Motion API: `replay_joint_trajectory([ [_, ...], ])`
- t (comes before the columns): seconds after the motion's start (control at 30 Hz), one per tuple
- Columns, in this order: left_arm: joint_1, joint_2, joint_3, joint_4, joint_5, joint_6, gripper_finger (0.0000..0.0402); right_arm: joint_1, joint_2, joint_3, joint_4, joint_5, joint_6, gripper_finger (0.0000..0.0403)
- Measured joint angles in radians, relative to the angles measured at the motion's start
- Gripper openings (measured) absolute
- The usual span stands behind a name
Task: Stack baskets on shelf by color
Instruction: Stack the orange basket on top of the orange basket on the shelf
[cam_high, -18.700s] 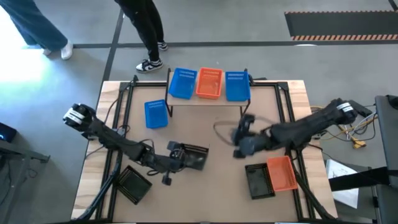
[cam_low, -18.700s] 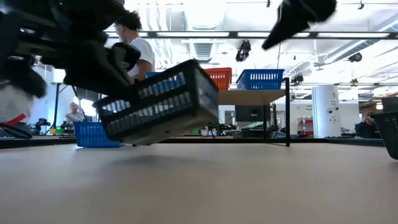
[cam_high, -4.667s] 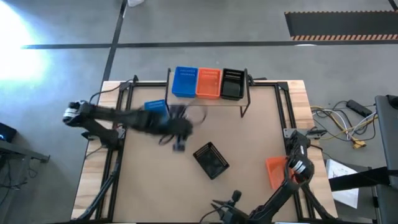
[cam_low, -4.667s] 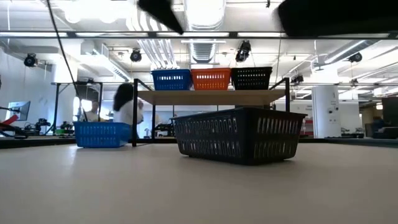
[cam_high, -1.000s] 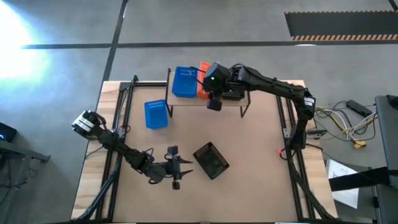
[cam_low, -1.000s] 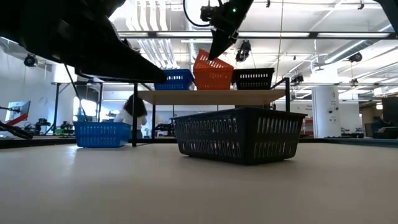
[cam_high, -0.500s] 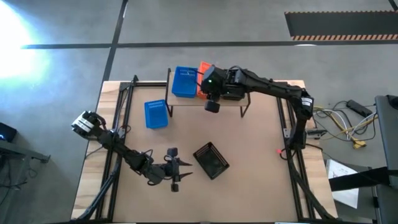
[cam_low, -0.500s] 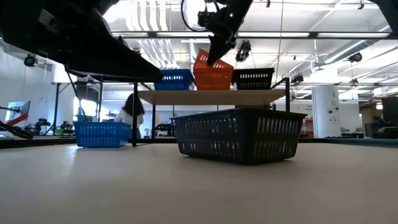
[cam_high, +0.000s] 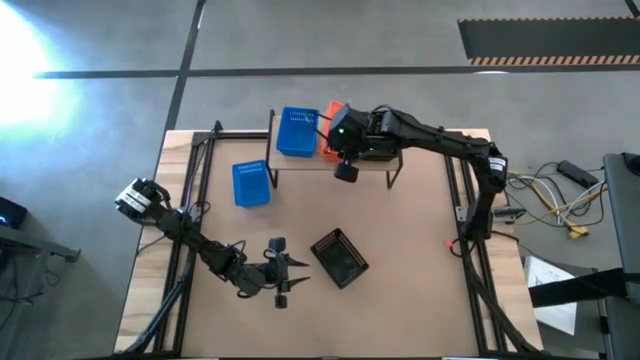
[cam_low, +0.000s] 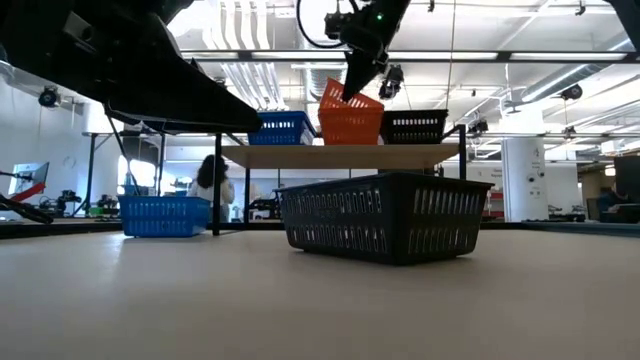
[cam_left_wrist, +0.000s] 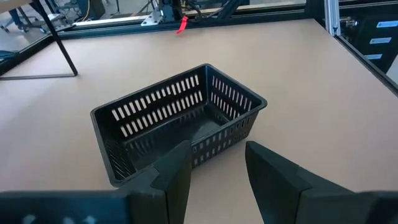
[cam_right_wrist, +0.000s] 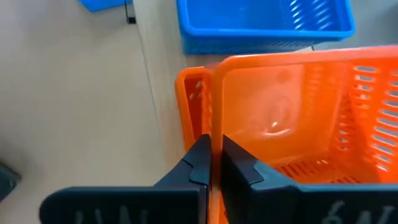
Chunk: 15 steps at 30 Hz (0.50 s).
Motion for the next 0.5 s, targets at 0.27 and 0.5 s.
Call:
replay_joint_trajectory([
  [0.27,0.000,0.000,0.000,0.000,0.000,0.000,0.0136,-0.007,0.003,-0.003,-0.045,-0.090,-0.016,0.0021],
  [0.5,0.000,0.000,0.000,0.000,0.000,0.000,0.0136,-0.006,-0.001,-0.003,-0.035,-0.082,-0.011,0.0033],
])
